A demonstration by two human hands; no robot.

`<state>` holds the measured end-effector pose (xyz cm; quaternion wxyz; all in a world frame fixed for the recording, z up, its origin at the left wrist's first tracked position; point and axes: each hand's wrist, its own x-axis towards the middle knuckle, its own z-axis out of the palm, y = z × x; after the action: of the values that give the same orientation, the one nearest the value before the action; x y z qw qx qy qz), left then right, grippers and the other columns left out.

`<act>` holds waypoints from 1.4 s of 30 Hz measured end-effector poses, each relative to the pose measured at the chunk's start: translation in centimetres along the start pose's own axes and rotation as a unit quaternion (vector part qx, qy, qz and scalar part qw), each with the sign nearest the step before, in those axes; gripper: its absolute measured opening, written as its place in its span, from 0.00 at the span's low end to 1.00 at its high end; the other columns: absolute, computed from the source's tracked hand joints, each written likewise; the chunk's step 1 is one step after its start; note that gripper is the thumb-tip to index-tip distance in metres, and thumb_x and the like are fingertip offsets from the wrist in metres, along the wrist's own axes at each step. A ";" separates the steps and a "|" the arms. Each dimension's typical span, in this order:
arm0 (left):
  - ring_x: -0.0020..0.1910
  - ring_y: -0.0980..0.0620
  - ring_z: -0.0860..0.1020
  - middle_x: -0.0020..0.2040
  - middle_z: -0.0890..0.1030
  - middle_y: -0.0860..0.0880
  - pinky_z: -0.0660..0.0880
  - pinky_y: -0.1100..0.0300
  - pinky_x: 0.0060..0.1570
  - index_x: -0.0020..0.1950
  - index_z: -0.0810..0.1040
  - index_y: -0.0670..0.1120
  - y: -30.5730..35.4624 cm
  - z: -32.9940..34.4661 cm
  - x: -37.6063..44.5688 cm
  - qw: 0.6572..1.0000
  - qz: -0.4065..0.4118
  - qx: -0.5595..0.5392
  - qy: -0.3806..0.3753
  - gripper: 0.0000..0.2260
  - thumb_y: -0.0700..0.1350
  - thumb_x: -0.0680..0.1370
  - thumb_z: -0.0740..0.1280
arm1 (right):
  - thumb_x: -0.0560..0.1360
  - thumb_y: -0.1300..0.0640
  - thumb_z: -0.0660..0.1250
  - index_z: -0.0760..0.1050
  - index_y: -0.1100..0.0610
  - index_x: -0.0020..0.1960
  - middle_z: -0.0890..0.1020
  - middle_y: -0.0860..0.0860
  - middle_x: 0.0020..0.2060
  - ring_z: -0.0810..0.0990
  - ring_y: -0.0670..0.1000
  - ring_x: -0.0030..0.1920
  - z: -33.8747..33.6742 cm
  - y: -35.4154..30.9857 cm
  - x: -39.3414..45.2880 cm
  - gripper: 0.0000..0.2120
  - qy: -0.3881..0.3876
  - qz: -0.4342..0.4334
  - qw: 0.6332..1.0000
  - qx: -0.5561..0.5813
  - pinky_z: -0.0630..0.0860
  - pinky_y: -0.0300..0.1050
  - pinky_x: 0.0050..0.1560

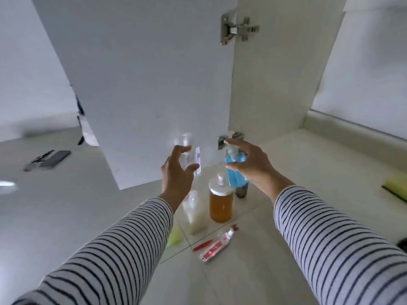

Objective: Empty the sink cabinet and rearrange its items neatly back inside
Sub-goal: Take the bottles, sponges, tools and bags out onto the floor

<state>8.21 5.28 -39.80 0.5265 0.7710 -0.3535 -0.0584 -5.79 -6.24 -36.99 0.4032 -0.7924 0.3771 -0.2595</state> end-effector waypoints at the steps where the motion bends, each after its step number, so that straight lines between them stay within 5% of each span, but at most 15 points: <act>1: 0.58 0.48 0.74 0.59 0.78 0.53 0.65 0.62 0.51 0.59 0.73 0.53 -1.2 -1.8 0.0 1.000 -0.009 0.008 0.024 0.17 0.43 0.72 0.72 | 0.70 0.58 0.73 0.71 0.39 0.65 0.74 0.47 0.58 0.72 0.47 0.57 2.0 -0.9 0.4 0.28 -0.017 -0.018 1.000 0.010 0.70 0.38 0.51; 7: 0.53 0.46 0.76 0.57 0.80 0.49 0.69 0.58 0.54 0.58 0.75 0.52 -8.5 -10.8 -1.9 0.985 -0.072 0.064 0.145 0.19 0.42 0.69 0.75 | 0.68 0.60 0.74 0.71 0.45 0.62 0.77 0.50 0.54 0.75 0.50 0.54 13.6 -5.5 0.0 0.26 -0.139 -0.084 0.985 0.052 0.72 0.39 0.47; 12: 0.52 0.47 0.76 0.57 0.79 0.46 0.72 0.59 0.50 0.58 0.75 0.50 -15.5 -14.4 -4.9 0.969 -0.113 0.088 0.203 0.20 0.42 0.69 0.75 | 0.69 0.63 0.73 0.67 0.51 0.63 0.76 0.53 0.61 0.74 0.51 0.57 22.4 -6.4 -1.3 0.26 -0.230 -0.116 0.965 0.053 0.69 0.38 0.57; 21: 0.50 0.54 0.72 0.57 0.79 0.46 0.68 0.61 0.49 0.58 0.76 0.50 -26.7 -14.4 -9.6 0.952 -0.211 0.101 0.196 0.20 0.42 0.68 0.75 | 0.69 0.64 0.73 0.68 0.55 0.62 0.77 0.53 0.61 0.76 0.55 0.63 34.8 -1.6 -4.4 0.25 -0.298 -0.139 0.944 0.017 0.71 0.47 0.63; 27: 0.48 0.54 0.72 0.56 0.78 0.47 0.66 0.62 0.47 0.57 0.77 0.48 -31.3 -12.4 -10.8 0.946 -0.238 0.099 0.196 0.20 0.41 0.67 0.76 | 0.69 0.64 0.74 0.68 0.51 0.59 0.78 0.51 0.57 0.75 0.51 0.50 38.8 1.8 -4.9 0.24 -0.319 -0.118 0.939 -0.043 0.70 0.40 0.49; 32: 0.49 0.53 0.72 0.57 0.77 0.48 0.67 0.62 0.48 0.56 0.77 0.47 -33.2 -11.4 -11.0 0.946 -0.237 0.093 0.200 0.19 0.40 0.68 0.76 | 0.70 0.64 0.73 0.66 0.50 0.58 0.77 0.50 0.56 0.74 0.49 0.49 40.3 3.0 -4.9 0.23 -0.310 -0.101 0.944 -0.058 0.70 0.38 0.48; 37: 0.54 0.58 0.67 0.62 0.71 0.48 0.61 0.78 0.44 0.56 0.77 0.45 -33.7 -10.6 -11.1 0.956 -0.206 0.108 0.181 0.18 0.39 0.68 0.75 | 0.70 0.67 0.71 0.64 0.51 0.55 0.77 0.51 0.54 0.75 0.49 0.48 41.1 3.4 -5.2 0.22 -0.302 -0.072 0.949 -0.062 0.72 0.34 0.46; 42: 0.59 0.59 0.65 0.65 0.69 0.47 0.66 0.64 0.56 0.58 0.76 0.44 -33.3 -10.1 -12.2 0.965 -0.165 0.117 0.164 0.17 0.38 0.70 0.73 | 0.73 0.69 0.64 0.62 0.51 0.50 0.74 0.52 0.45 0.74 0.51 0.42 40.8 3.6 -5.2 0.17 -0.286 -0.040 0.953 -0.094 0.65 0.31 0.32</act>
<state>19.95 26.98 -67.26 0.4662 0.8740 -0.1344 0.0246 18.98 14.67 -62.63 0.4074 -0.8822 0.2362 -0.0015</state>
